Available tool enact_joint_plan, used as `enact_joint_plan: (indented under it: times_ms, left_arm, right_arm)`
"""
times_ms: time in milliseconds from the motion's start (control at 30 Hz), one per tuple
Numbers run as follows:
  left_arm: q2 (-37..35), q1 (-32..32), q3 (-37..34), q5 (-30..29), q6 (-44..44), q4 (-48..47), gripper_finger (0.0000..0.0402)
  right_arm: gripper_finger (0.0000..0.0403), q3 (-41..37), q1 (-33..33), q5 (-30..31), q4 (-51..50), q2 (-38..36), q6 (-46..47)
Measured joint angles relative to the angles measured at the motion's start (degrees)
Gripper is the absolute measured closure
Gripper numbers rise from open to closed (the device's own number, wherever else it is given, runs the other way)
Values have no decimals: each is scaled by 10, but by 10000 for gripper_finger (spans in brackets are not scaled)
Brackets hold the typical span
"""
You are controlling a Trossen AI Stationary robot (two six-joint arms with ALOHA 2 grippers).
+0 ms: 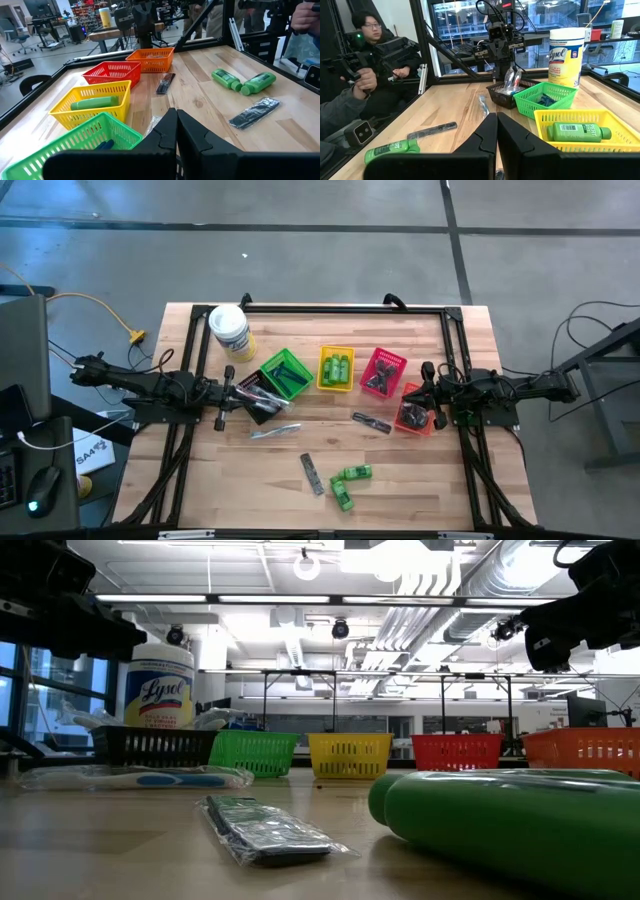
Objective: Pick & Place Travel size toiletries
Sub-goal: Put the top black hair comb into the red bin
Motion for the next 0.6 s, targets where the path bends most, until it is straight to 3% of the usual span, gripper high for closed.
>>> enact_joint_plan:
  times_ms: [600]
  left_arm:
    - [0, 0, 0, 11, -9, -1, 401]
  right_arm:
    - [400, 0, 0, 17, 2, 0, 1]
